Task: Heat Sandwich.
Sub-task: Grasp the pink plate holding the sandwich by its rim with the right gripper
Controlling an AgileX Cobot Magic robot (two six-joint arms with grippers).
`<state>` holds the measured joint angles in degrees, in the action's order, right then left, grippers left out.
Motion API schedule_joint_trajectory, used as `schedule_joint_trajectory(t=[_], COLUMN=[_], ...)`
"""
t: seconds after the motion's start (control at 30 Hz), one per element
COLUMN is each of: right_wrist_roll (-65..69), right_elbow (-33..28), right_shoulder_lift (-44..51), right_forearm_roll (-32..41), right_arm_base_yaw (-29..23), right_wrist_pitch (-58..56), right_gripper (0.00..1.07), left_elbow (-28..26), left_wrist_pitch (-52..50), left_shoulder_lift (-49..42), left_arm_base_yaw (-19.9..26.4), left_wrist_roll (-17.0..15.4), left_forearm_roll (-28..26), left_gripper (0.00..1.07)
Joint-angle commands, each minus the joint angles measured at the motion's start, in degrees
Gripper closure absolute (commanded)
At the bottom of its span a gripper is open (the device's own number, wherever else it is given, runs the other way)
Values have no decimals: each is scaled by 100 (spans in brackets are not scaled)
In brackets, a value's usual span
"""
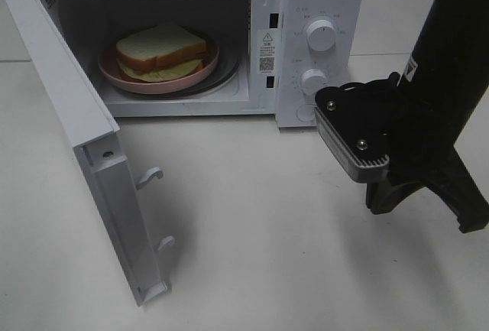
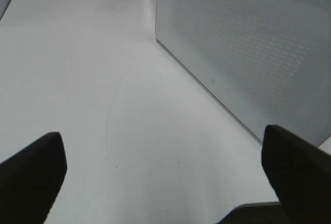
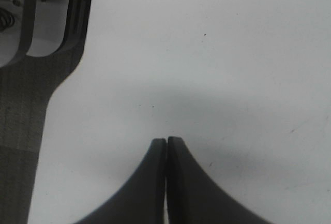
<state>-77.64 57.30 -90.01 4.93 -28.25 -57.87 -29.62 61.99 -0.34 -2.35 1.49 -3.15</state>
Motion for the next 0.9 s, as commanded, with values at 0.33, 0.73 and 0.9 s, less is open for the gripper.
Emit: schedule_joint_trajectory(t=[0.33, 0.73, 0.9], right_wrist_roll=[-636, 900, 985], right_elbow=[23, 23, 23], right_shoulder_lift=[223, 223, 206], right_forearm_roll=[-264, -584, -584], right_arm_base_yaw=[-533, -659, -659], right_wrist_pitch=[567, 1438, 1524], right_gripper=[89, 25, 10], left_elbow=[11, 11, 11], left_wrist_pitch=[-69, -69, -69], left_shoulder_lift=[-34, -34, -34], left_arm_base_yaw=[11, 11, 11], left_wrist_roll=[0, 0, 0], left_forearm_roll=[-40, -40, -40], left_gripper=[10, 10, 10])
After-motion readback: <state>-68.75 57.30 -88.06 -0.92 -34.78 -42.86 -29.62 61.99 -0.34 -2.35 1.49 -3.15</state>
